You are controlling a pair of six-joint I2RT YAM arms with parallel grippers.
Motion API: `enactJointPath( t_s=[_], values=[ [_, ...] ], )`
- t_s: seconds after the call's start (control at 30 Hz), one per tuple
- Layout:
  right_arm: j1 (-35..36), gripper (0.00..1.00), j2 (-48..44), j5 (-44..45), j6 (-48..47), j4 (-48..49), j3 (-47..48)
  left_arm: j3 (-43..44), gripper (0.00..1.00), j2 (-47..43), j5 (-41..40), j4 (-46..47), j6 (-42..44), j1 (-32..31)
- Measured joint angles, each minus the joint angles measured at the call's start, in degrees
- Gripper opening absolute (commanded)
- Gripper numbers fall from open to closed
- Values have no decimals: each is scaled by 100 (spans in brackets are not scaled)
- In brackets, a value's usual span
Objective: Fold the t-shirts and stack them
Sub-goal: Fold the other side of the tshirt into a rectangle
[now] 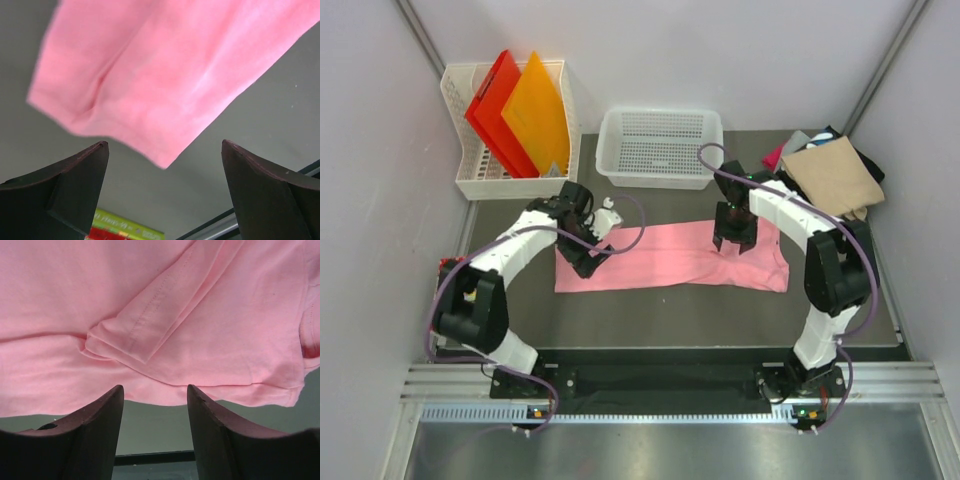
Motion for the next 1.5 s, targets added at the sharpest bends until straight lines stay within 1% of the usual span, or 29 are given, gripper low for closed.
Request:
enactJointPath(
  t_s=[0.17, 0.33, 0.53, 0.73, 1.0, 1.17, 1.27, 1.37, 1.4, 1.5],
  values=[
    [0, 49, 219, 7, 79, 72, 2, -293, 99, 684, 79, 273, -157, -17],
    [0, 45, 494, -2, 146, 212, 4, -396, 99, 966, 57, 531, -205, 9],
    [0, 42, 890, -35, 197, 293, 107, -590, 99, 946, -33, 826, -201, 55],
    [0, 39, 1141, -68, 199, 304, 428, -833, 99, 761, -63, 1064, -151, 55],
    [0, 36, 1394, -85, 197, 229, 1073, -1060, 99, 570, -31, 1292, -142, 79],
    [0, 36, 1742, -101, 188, 138, 1600, -1178, 99, 468, -22, 1408, -142, 87],
    [0, 39, 2031, -125, 160, 57, 2048, -1228, 99, 422, -7, 1458, -142, 98],
    [0, 49, 2321, -164, 72, -120, 2634, -1268, 99, 387, 0, 1497, -142, 103],
    [-2, 53, 2396, -168, 35, -151, 2828, -1279, 99, 380, 0, 1508, -142, 103],
    [-35, 57, 2474, -186, -85, -302, 3342, -1303, 99, 354, -4, 1534, -140, 103]
  ],
)
